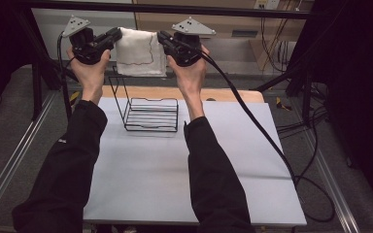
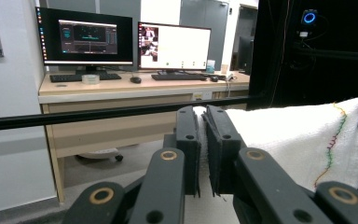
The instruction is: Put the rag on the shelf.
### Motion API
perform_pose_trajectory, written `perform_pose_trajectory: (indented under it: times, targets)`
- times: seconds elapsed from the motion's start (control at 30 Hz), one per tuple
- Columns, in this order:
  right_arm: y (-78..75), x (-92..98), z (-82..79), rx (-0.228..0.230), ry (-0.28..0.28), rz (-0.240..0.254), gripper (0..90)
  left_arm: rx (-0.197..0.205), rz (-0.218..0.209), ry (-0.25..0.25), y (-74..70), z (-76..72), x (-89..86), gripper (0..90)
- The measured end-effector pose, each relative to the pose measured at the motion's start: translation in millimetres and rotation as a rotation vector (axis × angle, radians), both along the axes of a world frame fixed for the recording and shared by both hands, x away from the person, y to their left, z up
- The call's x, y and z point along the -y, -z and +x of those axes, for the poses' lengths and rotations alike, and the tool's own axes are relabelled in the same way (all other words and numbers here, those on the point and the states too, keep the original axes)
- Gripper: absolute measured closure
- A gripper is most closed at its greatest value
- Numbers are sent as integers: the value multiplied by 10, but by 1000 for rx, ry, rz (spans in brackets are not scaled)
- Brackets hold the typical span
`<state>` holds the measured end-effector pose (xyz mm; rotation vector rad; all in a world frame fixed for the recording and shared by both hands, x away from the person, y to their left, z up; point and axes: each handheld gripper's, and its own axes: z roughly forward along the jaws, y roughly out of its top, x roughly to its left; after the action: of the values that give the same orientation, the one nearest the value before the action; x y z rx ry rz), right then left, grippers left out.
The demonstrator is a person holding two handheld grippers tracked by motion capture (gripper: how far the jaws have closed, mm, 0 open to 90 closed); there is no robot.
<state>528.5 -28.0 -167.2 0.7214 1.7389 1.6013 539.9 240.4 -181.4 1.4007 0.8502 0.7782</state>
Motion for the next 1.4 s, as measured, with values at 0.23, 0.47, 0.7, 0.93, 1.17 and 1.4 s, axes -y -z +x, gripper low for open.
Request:
perform_pose_trajectory:
  times: [0.23, 0.47, 0.7, 0.93, 1.17, 1.4]
  targets:
    - [105, -10, -4, -16, -4, -14, 848, -11, 12, 3, 106, -28, -16, 841]
    - [208, -8, -31, -39, -8, -23, 847, -22, 29, 6, 217, -113, -28, 841]
    - [293, -7, -51, -61, -8, -35, 847, -34, 33, 12, 325, -158, -30, 841]
    - [332, 28, -72, -71, -11, -37, 847, -33, 53, 22, 359, -208, -11, 841]
    - [335, 40, -131, -75, -16, -51, 847, -32, 65, 27, 382, -269, -10, 840]
    - [358, 36, -151, -83, -22, -63, 846, -41, 72, 31, 425, -293, -25, 840]
